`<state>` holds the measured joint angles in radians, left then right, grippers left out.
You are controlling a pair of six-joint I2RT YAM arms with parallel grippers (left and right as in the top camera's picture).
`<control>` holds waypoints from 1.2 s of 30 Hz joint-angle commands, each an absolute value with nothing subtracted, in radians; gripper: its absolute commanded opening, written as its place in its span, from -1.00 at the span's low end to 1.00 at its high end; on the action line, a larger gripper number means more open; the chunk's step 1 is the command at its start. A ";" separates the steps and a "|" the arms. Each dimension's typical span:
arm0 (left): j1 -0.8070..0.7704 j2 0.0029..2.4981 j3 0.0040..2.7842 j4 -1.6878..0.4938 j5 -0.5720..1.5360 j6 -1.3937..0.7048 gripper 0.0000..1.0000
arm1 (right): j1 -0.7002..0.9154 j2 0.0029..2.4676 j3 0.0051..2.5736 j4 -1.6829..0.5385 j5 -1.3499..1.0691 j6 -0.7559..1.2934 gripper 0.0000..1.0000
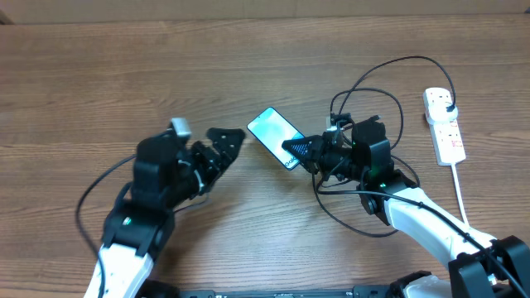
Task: Plug charger to phone and switch on socket
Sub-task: 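Bring the left gripper back and grasp the phone's other end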
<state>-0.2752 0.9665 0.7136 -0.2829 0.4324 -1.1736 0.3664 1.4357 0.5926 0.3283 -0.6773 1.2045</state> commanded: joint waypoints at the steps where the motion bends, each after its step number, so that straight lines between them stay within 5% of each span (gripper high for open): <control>1: -0.280 1.056 0.699 -0.236 0.657 -1.223 1.00 | 0.365 1.423 0.595 0.331 -0.704 1.297 -0.92; 13: -0.280 1.322 0.699 -0.063 0.841 -1.309 1.00 | 0.432 1.423 0.595 0.324 -0.724 1.351 -0.92; 36: -0.280 1.335 0.699 -0.018 0.842 -1.310 0.91 | 0.497 1.423 0.595 0.325 -0.743 1.443 -0.93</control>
